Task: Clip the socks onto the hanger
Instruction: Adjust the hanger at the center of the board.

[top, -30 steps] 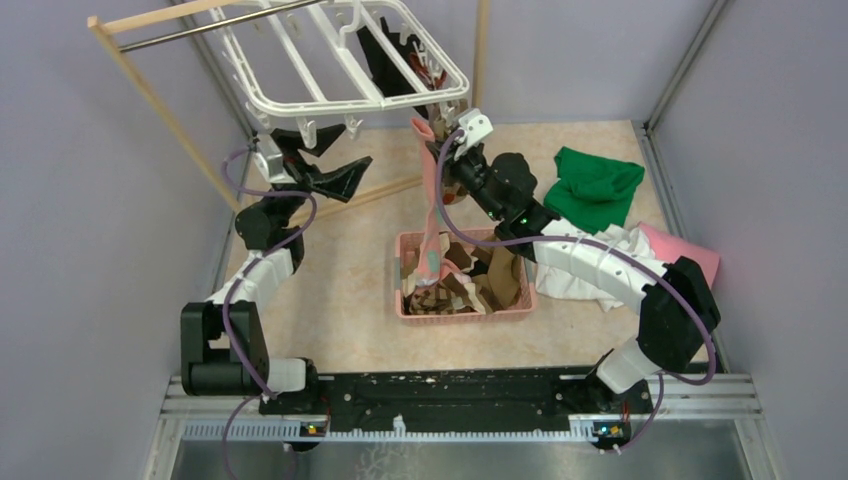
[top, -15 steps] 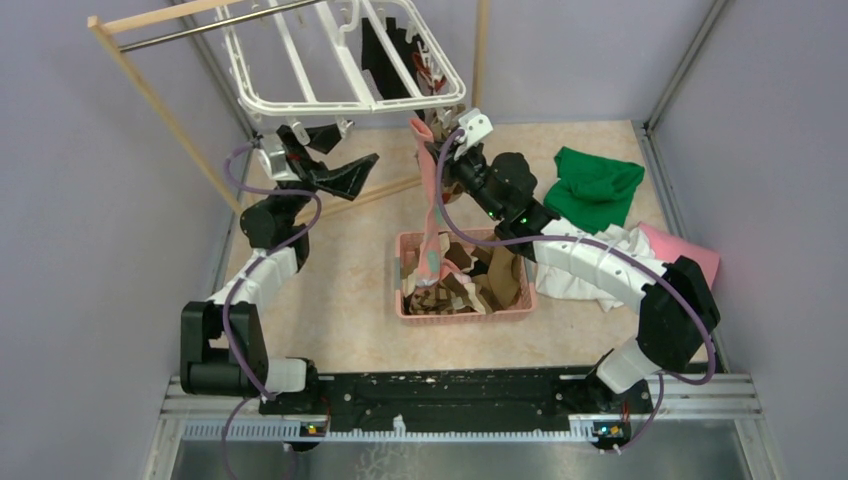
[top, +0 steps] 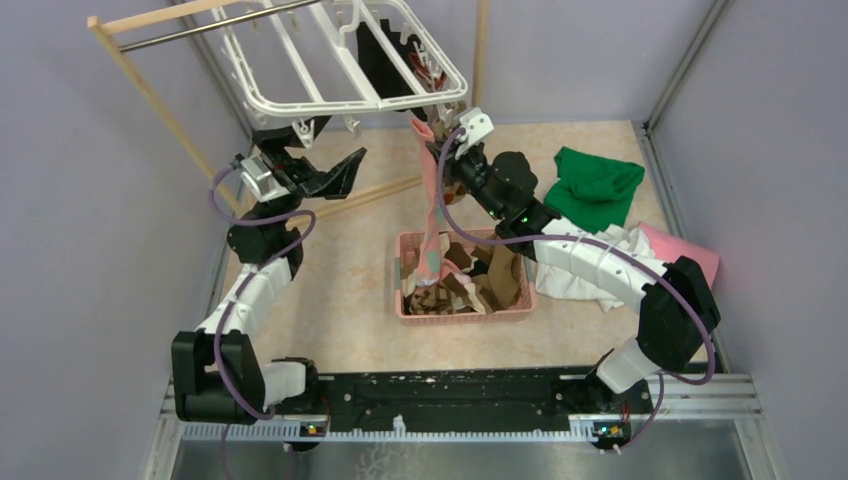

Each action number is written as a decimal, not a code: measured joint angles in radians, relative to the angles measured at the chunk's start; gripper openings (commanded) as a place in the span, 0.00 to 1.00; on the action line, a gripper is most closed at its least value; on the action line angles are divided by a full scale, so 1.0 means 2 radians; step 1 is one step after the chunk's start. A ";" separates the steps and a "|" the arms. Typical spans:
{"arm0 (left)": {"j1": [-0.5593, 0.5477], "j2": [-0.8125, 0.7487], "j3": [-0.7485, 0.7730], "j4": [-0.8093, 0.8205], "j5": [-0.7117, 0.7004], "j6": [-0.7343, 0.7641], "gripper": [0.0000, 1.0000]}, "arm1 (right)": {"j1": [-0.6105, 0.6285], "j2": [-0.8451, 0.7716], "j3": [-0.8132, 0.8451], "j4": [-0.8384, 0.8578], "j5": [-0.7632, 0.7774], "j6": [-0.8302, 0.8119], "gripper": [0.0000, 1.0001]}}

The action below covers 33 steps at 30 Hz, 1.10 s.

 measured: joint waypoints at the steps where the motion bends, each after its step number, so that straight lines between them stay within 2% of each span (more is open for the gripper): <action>1: 0.000 0.001 0.000 0.000 0.000 0.001 0.90 | 0.000 0.000 0.000 -0.002 0.000 0.000 0.00; 13: -0.017 0.017 0.016 -0.005 -0.005 0.010 0.87 | -0.001 0.000 0.000 -0.006 0.000 0.003 0.00; 19: -0.029 0.019 0.021 -0.013 -0.013 0.025 0.80 | -0.001 0.000 0.000 -0.006 0.000 0.004 0.00; 33: -0.046 0.028 0.036 -0.061 -0.027 0.055 0.76 | -0.001 0.000 0.000 -0.006 -0.001 0.004 0.00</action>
